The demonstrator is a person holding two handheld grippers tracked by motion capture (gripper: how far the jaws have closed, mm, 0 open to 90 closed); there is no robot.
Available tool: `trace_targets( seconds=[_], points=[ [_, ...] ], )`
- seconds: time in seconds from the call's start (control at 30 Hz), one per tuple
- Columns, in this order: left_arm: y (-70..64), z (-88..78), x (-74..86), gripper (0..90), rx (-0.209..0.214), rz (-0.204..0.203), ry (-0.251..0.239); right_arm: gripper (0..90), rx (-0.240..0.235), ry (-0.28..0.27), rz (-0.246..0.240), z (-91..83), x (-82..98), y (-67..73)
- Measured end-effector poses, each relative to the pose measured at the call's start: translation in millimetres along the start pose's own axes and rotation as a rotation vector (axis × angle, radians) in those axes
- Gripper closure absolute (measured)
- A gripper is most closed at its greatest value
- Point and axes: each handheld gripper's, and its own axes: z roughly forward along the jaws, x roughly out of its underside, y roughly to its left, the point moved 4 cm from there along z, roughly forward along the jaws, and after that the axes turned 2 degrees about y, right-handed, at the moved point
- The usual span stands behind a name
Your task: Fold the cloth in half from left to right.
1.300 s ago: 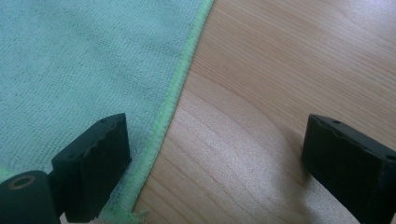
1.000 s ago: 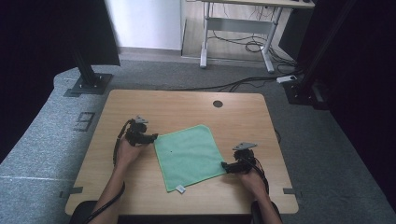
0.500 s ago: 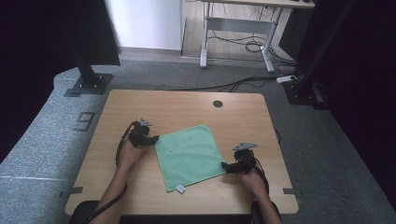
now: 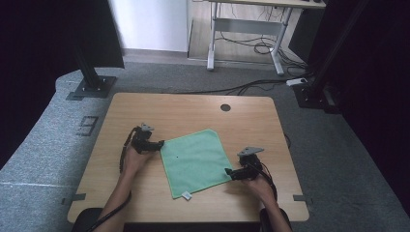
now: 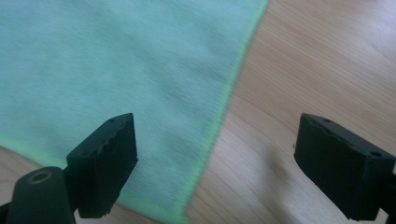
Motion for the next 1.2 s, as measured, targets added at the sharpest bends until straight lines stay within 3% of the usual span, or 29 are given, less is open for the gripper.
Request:
trace_targets(
  seconds=[0.2,0.57,0.93,1.2],
  points=[
    [1.1,0.8,-0.3,15.6,-0.009,-0.012,0.006,13.3,-0.063,-0.009,-0.038,3.1,-9.8,24.6],
    [1.3,0.9,-0.3,15.6,-0.009,-0.01,0.006,14.4,-0.207,0.01,-0.145,24.6,-23.1,84.3],
    [1.2,1.0,-0.4,15.6,-0.008,-0.012,0.004,35.6,-0.345,0.042,-0.273,39.0,-37.6,152.0],
    [1.2,0.9,-0.4,15.7,-0.009,-0.013,0.005,50.9,-0.423,0.081,-0.347,47.9,-39.7,184.9]
  ],
)
